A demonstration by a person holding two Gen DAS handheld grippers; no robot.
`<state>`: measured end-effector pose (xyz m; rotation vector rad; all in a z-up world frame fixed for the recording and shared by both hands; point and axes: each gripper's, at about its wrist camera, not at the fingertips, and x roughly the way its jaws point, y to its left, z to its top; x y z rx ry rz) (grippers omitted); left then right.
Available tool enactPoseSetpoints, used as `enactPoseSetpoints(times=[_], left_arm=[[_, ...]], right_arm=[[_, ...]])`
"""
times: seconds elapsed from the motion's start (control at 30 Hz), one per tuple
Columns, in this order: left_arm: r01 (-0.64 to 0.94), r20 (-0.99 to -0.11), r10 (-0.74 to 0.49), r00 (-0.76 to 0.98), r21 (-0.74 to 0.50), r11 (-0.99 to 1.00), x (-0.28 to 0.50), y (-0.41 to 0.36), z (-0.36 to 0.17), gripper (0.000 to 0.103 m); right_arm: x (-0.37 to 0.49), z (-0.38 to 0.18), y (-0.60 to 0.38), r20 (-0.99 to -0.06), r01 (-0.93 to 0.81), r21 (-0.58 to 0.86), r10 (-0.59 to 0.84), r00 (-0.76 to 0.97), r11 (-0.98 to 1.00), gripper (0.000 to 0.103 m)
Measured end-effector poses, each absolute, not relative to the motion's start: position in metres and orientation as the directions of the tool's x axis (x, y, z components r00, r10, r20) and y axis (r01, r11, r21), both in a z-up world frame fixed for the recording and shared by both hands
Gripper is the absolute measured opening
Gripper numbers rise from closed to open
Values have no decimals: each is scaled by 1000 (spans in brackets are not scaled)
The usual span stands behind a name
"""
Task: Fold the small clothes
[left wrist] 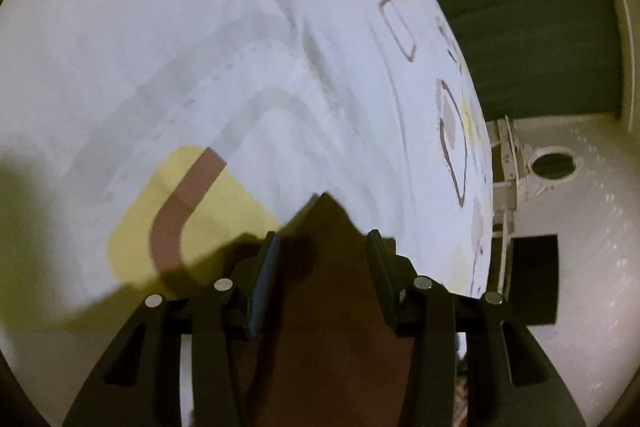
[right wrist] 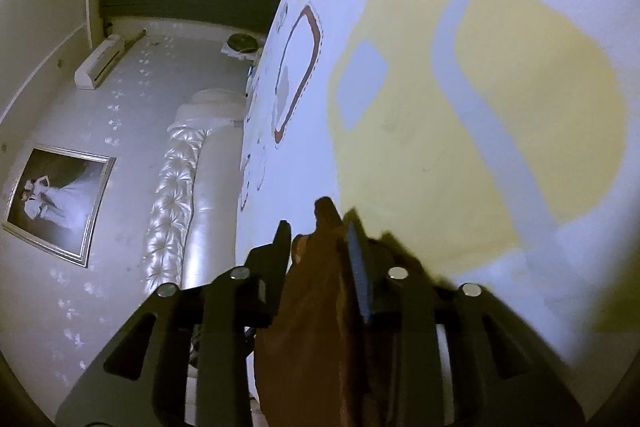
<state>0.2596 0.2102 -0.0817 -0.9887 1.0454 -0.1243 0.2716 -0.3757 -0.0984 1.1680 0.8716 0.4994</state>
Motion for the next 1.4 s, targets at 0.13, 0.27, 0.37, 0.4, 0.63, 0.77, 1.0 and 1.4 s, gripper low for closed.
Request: enactPoseSetpoints(times=[0.13, 0.27, 0.37, 0.4, 0.63, 0.77, 1.0, 1.4], left_arm=[[-267, -663, -541, 517, -725, 635, 223, 206, -74, 46], [-223, -680, -545, 491, -702, 676, 165, 203, -79, 53], [-228, -681, -568, 463, -710, 666, 127, 200, -90, 53], [-229, -678, -580, 451, -716, 659, 113, 198, -94, 53], [-204, -628, -635, 449, -764, 612, 90, 177, -98, 67], [-243, -599, -651, 467, -795, 556, 99, 171, -102, 68], [-319, -722, -557, 411, -686, 653, 99, 161, -105, 14], [-310, -736, -529, 422, -666, 679, 100, 159, -105, 12]], right_arm=[[239, -88, -379, -353, 59, 920, 752, 557, 389, 40], [187, -87, -379, -410, 43, 891, 760, 505, 452, 47], [150, -97, -376, -415, 63, 897, 784, 462, 437, 48], [141, -98, -375, -413, 62, 899, 789, 454, 435, 48], [99, -99, -354, -419, 20, 894, 817, 397, 448, 49], [94, -102, -349, -403, 25, 902, 818, 410, 431, 48], [92, -106, -340, -495, 24, 850, 782, 378, 527, 7], [88, -106, -351, -526, 32, 830, 763, 376, 557, 14]])
